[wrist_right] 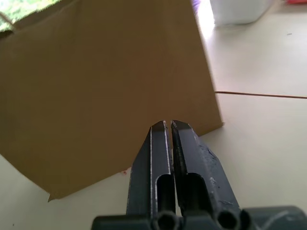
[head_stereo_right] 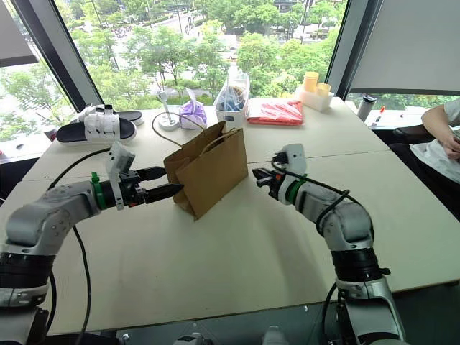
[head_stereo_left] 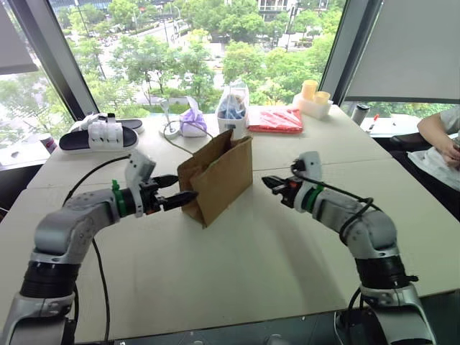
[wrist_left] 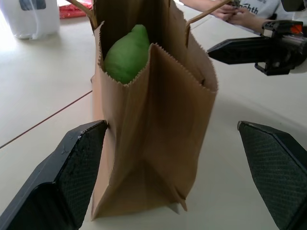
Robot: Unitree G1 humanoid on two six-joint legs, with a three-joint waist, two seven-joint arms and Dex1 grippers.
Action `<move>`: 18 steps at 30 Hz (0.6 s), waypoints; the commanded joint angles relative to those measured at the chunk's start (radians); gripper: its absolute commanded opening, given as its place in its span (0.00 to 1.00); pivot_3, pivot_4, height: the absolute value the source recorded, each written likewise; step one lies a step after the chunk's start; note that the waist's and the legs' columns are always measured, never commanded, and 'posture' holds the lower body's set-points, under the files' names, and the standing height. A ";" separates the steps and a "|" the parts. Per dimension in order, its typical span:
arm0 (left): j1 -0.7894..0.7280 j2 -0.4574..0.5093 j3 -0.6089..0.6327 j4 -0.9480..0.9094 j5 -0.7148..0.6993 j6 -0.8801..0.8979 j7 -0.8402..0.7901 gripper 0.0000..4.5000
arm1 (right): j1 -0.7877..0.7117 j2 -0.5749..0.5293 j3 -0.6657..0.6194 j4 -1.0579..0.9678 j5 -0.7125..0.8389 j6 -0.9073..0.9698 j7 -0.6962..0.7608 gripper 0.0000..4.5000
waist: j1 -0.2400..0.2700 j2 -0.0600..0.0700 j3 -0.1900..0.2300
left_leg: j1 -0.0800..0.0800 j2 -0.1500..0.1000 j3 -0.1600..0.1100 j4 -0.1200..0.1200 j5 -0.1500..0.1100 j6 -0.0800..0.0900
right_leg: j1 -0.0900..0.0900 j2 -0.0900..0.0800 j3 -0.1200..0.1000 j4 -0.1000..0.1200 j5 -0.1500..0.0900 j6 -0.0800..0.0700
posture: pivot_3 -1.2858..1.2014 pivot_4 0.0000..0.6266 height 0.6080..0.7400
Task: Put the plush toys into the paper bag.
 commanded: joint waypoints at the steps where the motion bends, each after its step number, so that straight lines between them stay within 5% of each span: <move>1: -0.049 -0.028 -0.019 0.005 0.038 -0.042 0.010 1.00 | -0.059 0.047 0.038 0.007 -0.035 -0.046 0.032 0.01 | 0.001 0.000 0.000 | 0.000 0.000 0.000 0.000 0.000 0.000 | 0.000 0.000 0.000 0.000 0.000 0.000 | 0.52 0.24 1.00; 15: -0.048 -0.140 -0.064 0.023 0.182 -0.106 0.119 1.00 | -0.148 0.172 0.093 0.198 -0.181 -0.144 0.081 0.01 | 0.000 0.000 0.000 | 0.000 0.000 -0.001 0.000 0.001 -0.002 | 0.000 0.000 0.000 0.000 0.000 0.000 | 0.52 0.24 1.00; 18: -0.051 -0.159 -0.058 0.036 0.199 -0.122 0.141 0.69 | -0.151 0.179 0.089 0.202 -0.195 -0.143 0.087 0.00 | 0.000 0.000 0.000 | 0.000 0.000 -0.001 0.000 0.001 -0.002 | 0.000 0.000 0.000 0.000 0.000 0.000 | 0.52 0.24 1.00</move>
